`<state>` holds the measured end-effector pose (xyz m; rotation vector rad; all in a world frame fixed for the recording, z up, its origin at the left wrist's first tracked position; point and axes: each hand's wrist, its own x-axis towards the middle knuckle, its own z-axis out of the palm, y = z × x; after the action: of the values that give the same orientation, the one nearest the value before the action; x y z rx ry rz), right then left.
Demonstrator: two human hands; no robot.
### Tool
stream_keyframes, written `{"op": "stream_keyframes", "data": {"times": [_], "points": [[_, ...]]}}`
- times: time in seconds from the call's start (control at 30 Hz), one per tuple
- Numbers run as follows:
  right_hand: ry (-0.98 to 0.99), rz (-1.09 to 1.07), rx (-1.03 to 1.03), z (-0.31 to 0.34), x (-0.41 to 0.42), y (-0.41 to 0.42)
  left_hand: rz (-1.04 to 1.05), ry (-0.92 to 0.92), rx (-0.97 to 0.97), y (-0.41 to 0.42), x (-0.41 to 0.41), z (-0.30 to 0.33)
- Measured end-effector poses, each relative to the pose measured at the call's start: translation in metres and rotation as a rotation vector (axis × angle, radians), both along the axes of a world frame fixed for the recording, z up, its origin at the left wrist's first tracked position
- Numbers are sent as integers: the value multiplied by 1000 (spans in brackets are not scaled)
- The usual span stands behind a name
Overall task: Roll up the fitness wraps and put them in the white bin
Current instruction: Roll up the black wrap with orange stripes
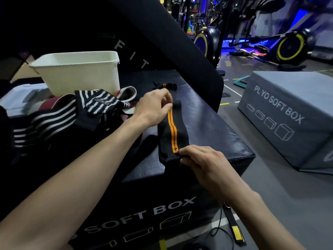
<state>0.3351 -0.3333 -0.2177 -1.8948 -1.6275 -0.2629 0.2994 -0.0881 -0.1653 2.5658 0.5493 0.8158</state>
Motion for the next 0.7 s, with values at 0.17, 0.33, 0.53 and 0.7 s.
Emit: {"op": "stream_keyframes", "data": {"times": [0.17, 0.33, 0.53, 0.7], "points": [[-52, 8, -28, -3, -1, 1, -653, 209, 125, -38, -27, -2], [-140, 21, -7, -5, -9, -1, -599, 469, 97, -23, -36, -36], [-88, 40, -51, -5, -8, -6, -576, 433, 51, -9, -33, -39], [-43, 25, -57, -8, -4, -6, -524, 460, 33, -9, -34, -38]]}}
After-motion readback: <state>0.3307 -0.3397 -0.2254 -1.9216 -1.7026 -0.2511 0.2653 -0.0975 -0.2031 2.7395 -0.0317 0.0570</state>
